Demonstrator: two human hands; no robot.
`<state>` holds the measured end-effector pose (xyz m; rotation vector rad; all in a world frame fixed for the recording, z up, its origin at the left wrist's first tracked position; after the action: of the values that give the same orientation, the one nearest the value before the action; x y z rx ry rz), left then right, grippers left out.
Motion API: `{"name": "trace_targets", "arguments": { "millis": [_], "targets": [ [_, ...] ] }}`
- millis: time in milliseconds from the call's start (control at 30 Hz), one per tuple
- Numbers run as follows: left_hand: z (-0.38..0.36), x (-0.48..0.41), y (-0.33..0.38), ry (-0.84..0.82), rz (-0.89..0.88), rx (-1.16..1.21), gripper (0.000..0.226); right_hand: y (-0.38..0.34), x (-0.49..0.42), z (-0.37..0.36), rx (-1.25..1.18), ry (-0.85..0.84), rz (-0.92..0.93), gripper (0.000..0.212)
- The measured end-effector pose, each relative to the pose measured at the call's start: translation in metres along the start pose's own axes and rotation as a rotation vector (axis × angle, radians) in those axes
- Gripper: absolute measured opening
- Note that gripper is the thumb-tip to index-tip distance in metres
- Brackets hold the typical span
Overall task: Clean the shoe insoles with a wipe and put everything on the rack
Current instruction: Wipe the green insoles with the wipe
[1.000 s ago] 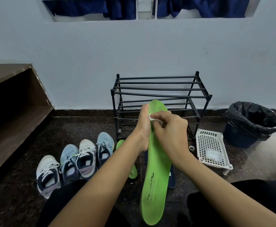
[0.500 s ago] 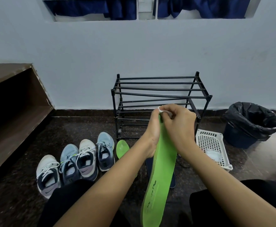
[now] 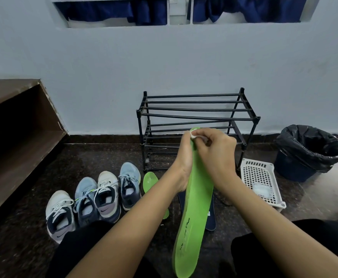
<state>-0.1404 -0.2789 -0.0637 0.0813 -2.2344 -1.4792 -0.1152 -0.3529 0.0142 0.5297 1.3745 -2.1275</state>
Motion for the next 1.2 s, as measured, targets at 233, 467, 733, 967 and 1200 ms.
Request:
{"name": "trace_targets", "arguments": {
  "millis": [233,467,733,967,1200],
  "targets": [
    [-0.009,0.004,0.001,-0.052,0.029,0.037,0.064,0.001,-0.01,-0.006,0.171,-0.029,0.183,0.021],
    [-0.002,0.004,0.016,-0.035,0.017,0.155,0.057,0.0,-0.01,-0.014,0.35,-0.128,0.233,0.023],
    [0.013,-0.001,0.016,0.015,0.032,0.126,0.067,0.002,0.005,-0.022,0.471,-0.303,0.165,0.022],
    [0.023,-0.003,0.019,0.068,-0.003,0.139,0.065,-0.002,0.022,-0.025,0.6,-0.48,0.145,0.025],
    [0.03,-0.005,0.022,0.061,-0.046,0.2,0.072,-0.003,0.042,-0.031,0.707,-0.595,0.193,0.031]
  ]
}}
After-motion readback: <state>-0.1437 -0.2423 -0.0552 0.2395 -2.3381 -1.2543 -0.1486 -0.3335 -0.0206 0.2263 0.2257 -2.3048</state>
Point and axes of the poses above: each hand's wrist, its own x-axis away from the middle knuckle, its own z-axis out of the back of the hand, y = z × x, the point moved 7 cm from there along -x, towards the middle knuckle, and after that the axes turned 1 degree about x, right-handed, at the moved point
